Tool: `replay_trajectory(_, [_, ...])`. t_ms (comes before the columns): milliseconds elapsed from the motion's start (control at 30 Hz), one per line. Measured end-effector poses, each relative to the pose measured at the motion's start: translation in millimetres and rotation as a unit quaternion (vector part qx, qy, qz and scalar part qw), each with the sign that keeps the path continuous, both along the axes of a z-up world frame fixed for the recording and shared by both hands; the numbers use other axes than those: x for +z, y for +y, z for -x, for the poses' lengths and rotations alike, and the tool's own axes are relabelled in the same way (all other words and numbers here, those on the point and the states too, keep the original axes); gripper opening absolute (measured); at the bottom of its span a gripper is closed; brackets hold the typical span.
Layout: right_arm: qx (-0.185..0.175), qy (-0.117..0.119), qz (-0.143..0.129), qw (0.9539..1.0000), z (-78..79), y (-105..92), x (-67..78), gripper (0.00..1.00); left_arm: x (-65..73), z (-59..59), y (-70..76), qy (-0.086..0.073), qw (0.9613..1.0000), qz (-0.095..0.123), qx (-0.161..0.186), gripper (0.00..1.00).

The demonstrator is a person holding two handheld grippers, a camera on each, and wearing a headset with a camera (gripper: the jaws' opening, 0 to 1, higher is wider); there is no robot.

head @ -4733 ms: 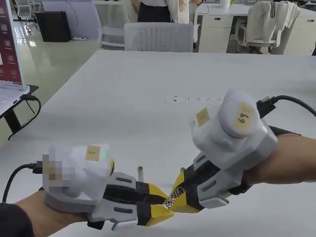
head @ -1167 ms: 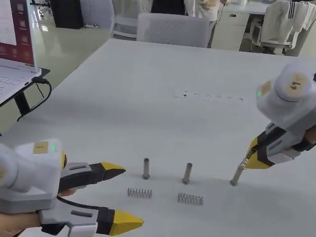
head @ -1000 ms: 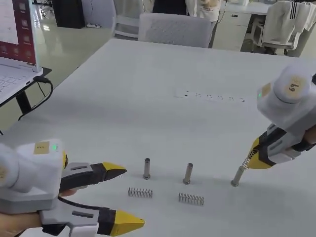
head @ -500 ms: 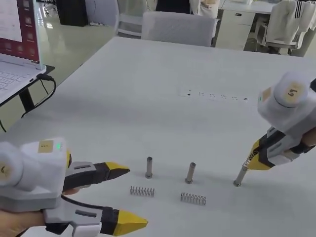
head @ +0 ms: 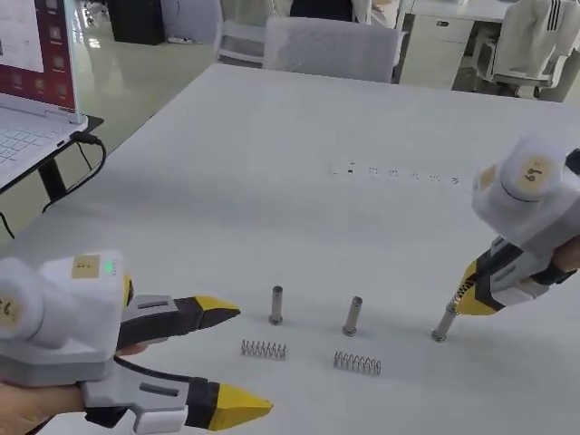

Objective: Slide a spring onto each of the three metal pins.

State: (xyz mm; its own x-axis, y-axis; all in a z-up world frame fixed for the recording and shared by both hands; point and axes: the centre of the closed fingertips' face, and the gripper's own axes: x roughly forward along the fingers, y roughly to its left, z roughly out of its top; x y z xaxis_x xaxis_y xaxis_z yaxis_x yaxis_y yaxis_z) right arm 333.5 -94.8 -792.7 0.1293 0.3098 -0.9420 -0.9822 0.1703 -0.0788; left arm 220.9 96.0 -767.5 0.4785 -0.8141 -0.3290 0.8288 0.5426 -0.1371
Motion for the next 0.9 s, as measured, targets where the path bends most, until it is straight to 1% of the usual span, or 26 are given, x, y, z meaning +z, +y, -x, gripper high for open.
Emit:
replay_trajectory(267, [-0.004,0.007,0.003,1.0000,-1.2,0.1,-9.8,0.09,0.0,0.2,-0.7,0.000,1.0000,-0.001,-0.001,0.62])
replay_trajectory(633, [-0.010,0.025,0.003,0.9996,-4.3,0.6,-29.8,0.09,-0.3,1.7,-1.4,0.000,1.0000,0.000,0.002,0.61])
replay_trajectory(900, [-0.009,0.026,0.007,0.9996,-3.1,-0.8,-40.0,0.09,-0.6,1.7,-0.4,0.001,1.0000,-0.002,0.004,0.61])
